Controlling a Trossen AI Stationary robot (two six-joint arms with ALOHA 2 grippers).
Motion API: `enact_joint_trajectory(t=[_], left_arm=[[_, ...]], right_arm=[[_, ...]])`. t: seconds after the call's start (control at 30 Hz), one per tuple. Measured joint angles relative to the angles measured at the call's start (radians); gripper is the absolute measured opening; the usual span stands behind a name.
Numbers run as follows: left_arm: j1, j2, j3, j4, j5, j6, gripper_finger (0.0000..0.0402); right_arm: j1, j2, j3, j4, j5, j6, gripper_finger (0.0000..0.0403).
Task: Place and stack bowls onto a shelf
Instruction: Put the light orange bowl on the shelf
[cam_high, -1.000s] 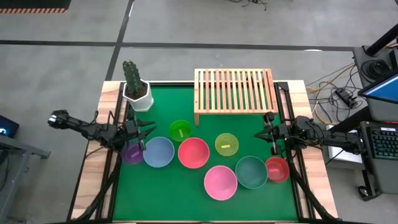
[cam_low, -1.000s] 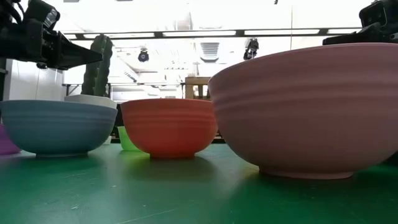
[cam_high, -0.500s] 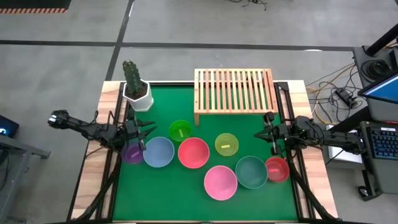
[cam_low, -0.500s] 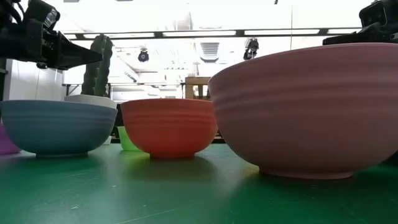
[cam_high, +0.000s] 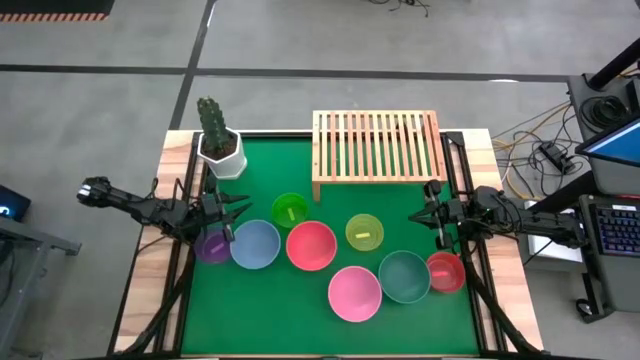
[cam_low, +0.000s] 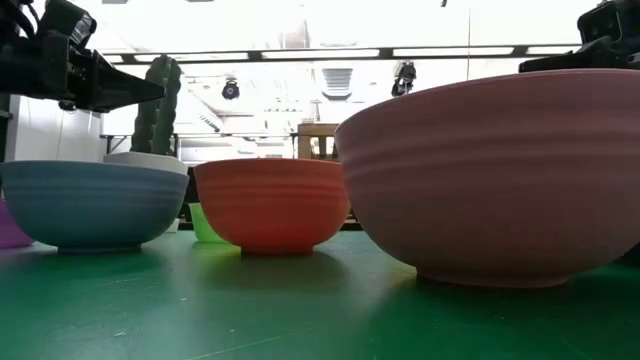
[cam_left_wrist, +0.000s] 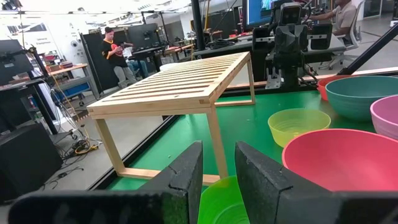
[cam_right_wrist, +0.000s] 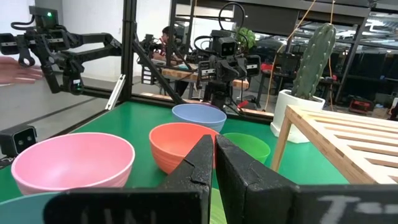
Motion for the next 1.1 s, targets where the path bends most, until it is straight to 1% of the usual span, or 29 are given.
enact_joint_trajectory(t=[0.07, 0.2, 0.37, 0.47, 0.5, 0.6, 0.7, 0.83, 0.9, 1.0, 1.1], left_arm=[[0.0, 0.0, 0.0, 0.0, 0.0, 0.013, 0.0077], [0.0, 0.0, 0.0, 0.0, -0.001, 0.117, 0.0077], [0.0, 0.0, 0.0, 0.0, -0.001, 0.12, 0.0077], [0.0, 0.0, 0.0, 0.003, 0.0, 0.108, 0.0077], [0.0, 0.001, 0.0, 0.012, 0.006, 0.077, 0.0077], [0.001, 0.002, 0.0, 0.079, 0.044, -0.093, 0.0077], [0.001, 0.002, 0.0, 0.164, 0.048, -0.229, 0.0077], [0.001, 0.006, 0.0, 0.256, 0.051, -0.282, 0.0077], [0.001, 0.011, 0.0, 0.298, 0.052, -0.31, 0.0077], [0.001, 0.024, 0.0, 0.336, 0.055, -0.361, 0.0077], [0.0, 0.043, 0.0, 0.34, 0.082, -0.388, 0.0077]], right_arm=[[0.0, 0.0, 0.0, 0.0, 0.0, 0.051, 0.0009], [0.0, 0.0, 0.0, 0.01, 0.0, 0.156, 0.0009], [0.0, 0.0, 0.0, 0.043, 0.0, 0.182, 0.0009], [0.0, 0.001, 0.0, 0.095, 0.005, 0.283, 0.0009], [0.0, 0.002, 0.0, 0.12, 0.014, 0.316, 0.0009], [0.0, 0.01, 0.0, 0.193, 0.048, 0.391, 0.0009], [0.0, 0.03, 0.0, 0.272, 0.052, 0.433, 0.0009], [0.0, 0.096, 0.001, 0.386, 0.065, 0.465, 0.0009], [0.0, 0.144, 0.019, 0.39, 0.089, 0.47, 0.0009], [0.0, 0.248, 0.087, 0.391, 0.107, 0.469, 0.0009], [0.0, 0.368, 0.177, 0.387, 0.108, 0.464, 0.0009]])
